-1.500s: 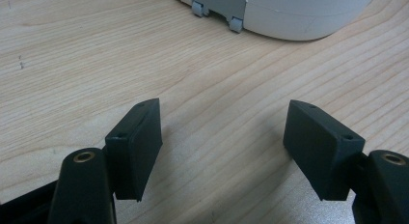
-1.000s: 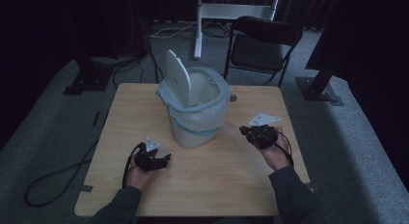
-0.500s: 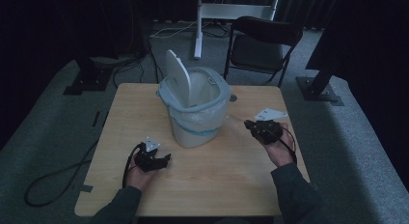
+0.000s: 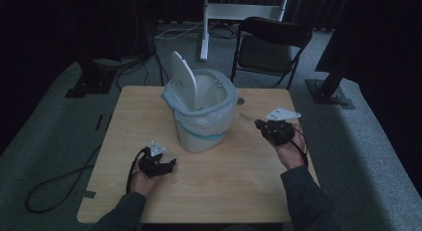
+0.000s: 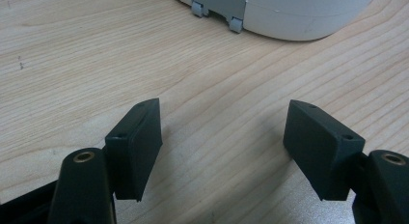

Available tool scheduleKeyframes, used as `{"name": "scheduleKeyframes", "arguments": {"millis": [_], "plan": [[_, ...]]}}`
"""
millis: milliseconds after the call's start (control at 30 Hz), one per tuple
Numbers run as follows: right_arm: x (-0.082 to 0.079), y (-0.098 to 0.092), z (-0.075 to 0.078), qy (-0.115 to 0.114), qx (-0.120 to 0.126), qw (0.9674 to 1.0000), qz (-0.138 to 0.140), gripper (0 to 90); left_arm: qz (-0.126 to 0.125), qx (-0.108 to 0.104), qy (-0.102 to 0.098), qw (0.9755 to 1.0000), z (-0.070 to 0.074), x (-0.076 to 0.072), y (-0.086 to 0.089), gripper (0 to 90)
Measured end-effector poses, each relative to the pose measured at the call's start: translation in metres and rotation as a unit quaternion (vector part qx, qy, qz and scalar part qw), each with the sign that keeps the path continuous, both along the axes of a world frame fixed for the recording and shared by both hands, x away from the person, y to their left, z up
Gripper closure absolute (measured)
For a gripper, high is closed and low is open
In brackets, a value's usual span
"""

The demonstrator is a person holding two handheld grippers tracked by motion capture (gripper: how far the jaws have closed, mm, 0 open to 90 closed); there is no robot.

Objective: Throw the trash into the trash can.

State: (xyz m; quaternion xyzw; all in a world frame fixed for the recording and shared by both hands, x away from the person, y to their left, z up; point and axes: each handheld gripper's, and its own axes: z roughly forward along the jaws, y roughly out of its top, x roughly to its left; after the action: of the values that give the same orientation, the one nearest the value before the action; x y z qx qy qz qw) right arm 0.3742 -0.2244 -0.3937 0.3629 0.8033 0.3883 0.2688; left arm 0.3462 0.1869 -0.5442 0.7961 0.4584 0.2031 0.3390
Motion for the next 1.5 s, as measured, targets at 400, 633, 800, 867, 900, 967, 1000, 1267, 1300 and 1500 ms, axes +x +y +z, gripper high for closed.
{"name": "scheduleKeyframes", "arguments": {"millis": [400, 633, 800, 867, 900, 967, 1000, 1267, 1300, 1500], "plan": [[0.004, -0.003, 0.009, -0.004, 0.001, 1.0, -0.009, 86.2, -0.001, 0.0, -0.001, 1.0, 0.0, 0.001, 0.0, 30.1], [0.006, -0.006, 0.014, -0.008, 0.0, 0.9999, -0.013, 86.2, -0.001, 0.0, -0.001, 1.0, 0.0, 0.001, 0.0, 30.1], [0.008, -0.008, 0.019, -0.012, 0.0, 0.9998, -0.016, 86.2, -0.001, -0.001, 0.0, 1.0, 0.0, 0.001, 0.0, 30.2], [0.008, -0.008, 0.02, -0.013, 0.001, 0.9998, -0.017, 86.2, -0.001, -0.001, 0.0, 1.0, 0.0, 0.001, 0.0, 30.1], [0.009, -0.01, 0.023, -0.015, 0.002, 0.9997, -0.02, 86.1, -0.001, -0.001, 0.0, 1.0, 0.0, 0.001, 0.0, 30.2], [0.009, -0.01, 0.024, -0.017, 0.002, 0.9997, -0.02, 86.2, -0.001, -0.001, 0.0, 1.0, 0.0, 0.001, 0.0, 30.1], [0.009, -0.01, 0.025, -0.018, 0.003, 0.9996, -0.021, 86.2, -0.002, 0.001, -0.001, 1.0, 0.0, 0.001, 0.0, 30.1], [0.012, -0.011, 0.032, -0.025, 0.008, 0.9994, -0.024, 86.2, -0.002, -0.001, -0.001, 1.0, 0.0, 0.001, 0.0, 30.2], [0.012, -0.011, 0.033, -0.025, 0.01, 0.9993, -0.025, 86.2, -0.002, -0.001, -0.001, 1.0, 0.0, 0.001, 0.0, 30.2], [0.014, -0.012, 0.04, -0.032, 0.013, 0.999, -0.027, 86.2, -0.002, -0.001, -0.001, 1.0, 0.0, 0.001, 0.0, 30.2]]}}
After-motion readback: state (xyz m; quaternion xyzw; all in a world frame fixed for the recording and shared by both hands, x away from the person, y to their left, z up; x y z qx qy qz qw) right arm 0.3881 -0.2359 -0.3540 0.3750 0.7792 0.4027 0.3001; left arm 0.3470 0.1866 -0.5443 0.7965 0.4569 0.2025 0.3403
